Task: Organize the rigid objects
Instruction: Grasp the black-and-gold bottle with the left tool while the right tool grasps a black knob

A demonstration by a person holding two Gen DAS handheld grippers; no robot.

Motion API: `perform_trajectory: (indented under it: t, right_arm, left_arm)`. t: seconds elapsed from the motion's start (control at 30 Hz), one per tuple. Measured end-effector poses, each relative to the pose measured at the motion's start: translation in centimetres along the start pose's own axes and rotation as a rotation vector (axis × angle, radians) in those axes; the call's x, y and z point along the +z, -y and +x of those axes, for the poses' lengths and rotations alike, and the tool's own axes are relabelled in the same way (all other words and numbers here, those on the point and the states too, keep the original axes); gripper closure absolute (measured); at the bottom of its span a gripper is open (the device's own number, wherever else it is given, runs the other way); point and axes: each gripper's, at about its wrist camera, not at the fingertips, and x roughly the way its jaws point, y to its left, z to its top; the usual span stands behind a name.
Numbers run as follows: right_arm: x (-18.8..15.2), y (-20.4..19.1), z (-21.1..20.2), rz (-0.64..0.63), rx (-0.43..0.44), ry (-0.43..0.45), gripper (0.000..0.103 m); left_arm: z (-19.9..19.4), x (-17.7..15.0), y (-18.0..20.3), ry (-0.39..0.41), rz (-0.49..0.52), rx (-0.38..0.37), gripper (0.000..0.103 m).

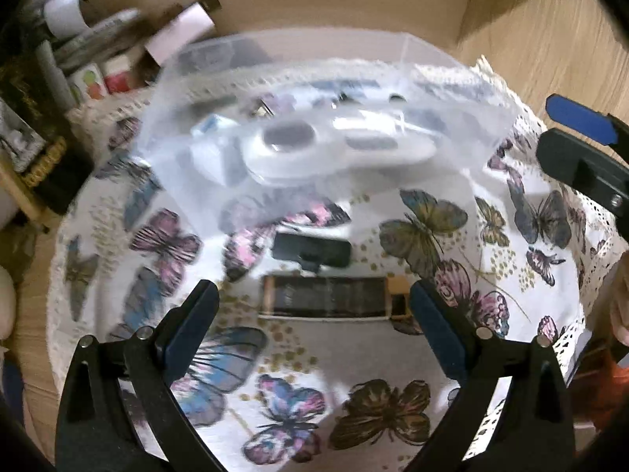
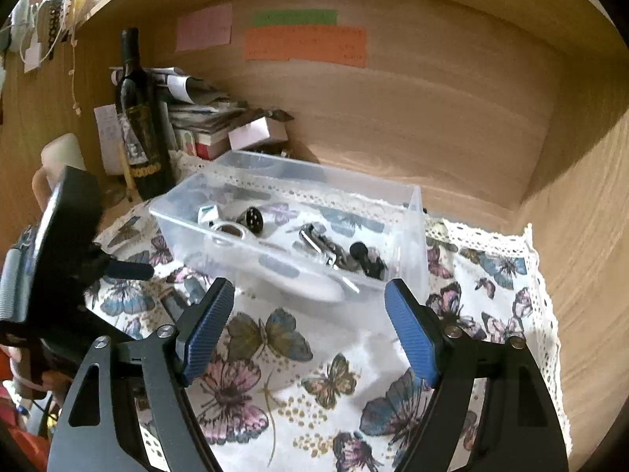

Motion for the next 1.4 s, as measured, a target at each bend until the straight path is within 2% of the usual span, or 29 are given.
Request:
perform_trajectory:
  t: [0.1, 0.13, 0.17, 0.2, 0.33, 0.47, 0.57, 0.63, 0.77, 0.8, 0.87, 0.9, 1.07, 1.23, 1.4]
  right_arm:
    - [-0.2, -0.2, 0.1, -0.005, 0.012, -0.012, 0.026]
    - [-0.2, -0.4, 0.2, -0.007, 0.019, -0.017, 0.026]
    - [-0.2, -0.6, 0.4, -0.008, 0.032, -0.023, 0.026]
    - [-0.1, -0.8, 0.7, -0.011, 0.047, -0.030, 0.026]
    - [0.0, -2.4, 2.2, -0.048, 0.084, -0.067, 0.027]
    - [-0.1, -4.0, 4.2, -0.068, 0.137, -0.119, 0.040]
    - [-0.1, -5.4, 5.9, -0.081, 0.178, -0.166, 0.043]
    - [-0.1, -6.4, 6.8, -0.102, 0.198, -0.199, 0.048]
    - [0.0, -8.1, 8.6, -0.145, 0.212, -0.240, 0.053]
    - [0.0, -8.4, 8.9, -0.151, 0.214, -0.249, 0.056]
    - [0.0, -9.1, 9.8, -0.167, 0.218, -0.273, 0.071]
    - [-0.1, -9.3, 10.1, -0.171, 0.214, -0.278, 0.071]
    - [-0.4, -9.8, 10.4, -0.189, 0.196, -0.265, 0.078]
    - [-0.5, -8.8, 9.0, -0.163, 0.184, -0.229, 0.078]
    - [0.1, -6.7, 6.2, -0.104, 0.164, -0.150, 0.078]
  left_arm:
    - [0.4, -0.2, 0.2, 0.010, 0.026, 0.010, 0.004]
    - [0.3, -0.3, 0.3, 0.016, 0.036, 0.013, 0.008]
    - [0.2, -0.3, 0.3, 0.017, 0.044, -0.001, 0.018]
    - [0.0, -0.3, 0.1, 0.022, 0.049, -0.014, 0.023]
    - [-0.6, -0.7, -1.2, 0.024, 0.015, -0.056, 0.023]
    - [-2.3, -1.3, -3.4, 0.072, -0.028, -0.016, 0.023]
    - [-3.8, -1.8, -5.3, 0.117, -0.051, 0.028, 0.023]
    - [-4.7, -2.0, -6.2, 0.136, -0.062, 0.029, 0.023]
    - [-5.9, -2.3, -7.6, 0.177, -0.078, 0.054, 0.023]
    - [-6.1, -2.3, -7.9, 0.183, -0.082, 0.056, 0.023]
    - [-6.2, -2.2, -8.4, 0.189, -0.094, 0.049, 0.023]
    - [-6.1, -2.2, -8.4, 0.190, -0.097, 0.048, 0.023]
    - [-6.0, -2.0, -8.4, 0.194, -0.090, 0.043, 0.023]
    - [-6.4, -1.7, -7.6, 0.215, -0.074, 0.045, 0.023]
    - [-7.2, -0.9, -6.7, 0.249, -0.066, 0.044, 0.023]
